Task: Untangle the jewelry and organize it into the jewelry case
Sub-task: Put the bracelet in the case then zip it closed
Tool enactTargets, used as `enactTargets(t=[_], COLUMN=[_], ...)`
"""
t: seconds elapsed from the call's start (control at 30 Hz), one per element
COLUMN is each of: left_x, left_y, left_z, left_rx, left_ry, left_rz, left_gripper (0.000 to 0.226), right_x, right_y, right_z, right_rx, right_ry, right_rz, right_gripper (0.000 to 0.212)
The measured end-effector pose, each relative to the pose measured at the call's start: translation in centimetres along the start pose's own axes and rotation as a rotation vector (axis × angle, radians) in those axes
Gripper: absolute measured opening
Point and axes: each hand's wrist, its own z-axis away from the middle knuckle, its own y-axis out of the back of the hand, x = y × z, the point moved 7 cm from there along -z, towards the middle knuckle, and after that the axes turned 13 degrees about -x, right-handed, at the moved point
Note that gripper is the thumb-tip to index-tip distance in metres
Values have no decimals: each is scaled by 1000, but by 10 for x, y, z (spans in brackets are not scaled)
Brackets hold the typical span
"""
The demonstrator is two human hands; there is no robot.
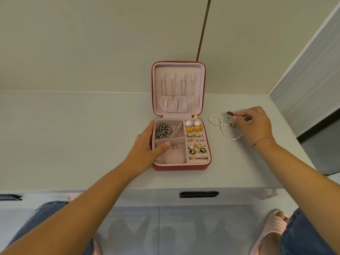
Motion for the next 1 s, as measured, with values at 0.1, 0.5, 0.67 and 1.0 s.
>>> enactTargets(t=[0.1, 0.5, 0.67, 1.0], left_x=[0, 10, 6, 11], left_y=[0, 1, 1, 2], left_z=[1, 3, 3, 4], left_rx=[1, 5, 3, 7], left_ry=[-6, -32, -43, -76], left_rz=[1, -3, 21, 22], left_gripper=[49, 47, 38, 36], right_x=[-12, -91, -114, -116], right_y=[11, -25, -70, -95], right_z=[7, 56, 79, 77], right_rx=[3, -415, -590, -516], right_ry=[18, 44, 5, 118], right_rz=[-154, -536, -590, -39], right_gripper=[5, 11, 12, 9])
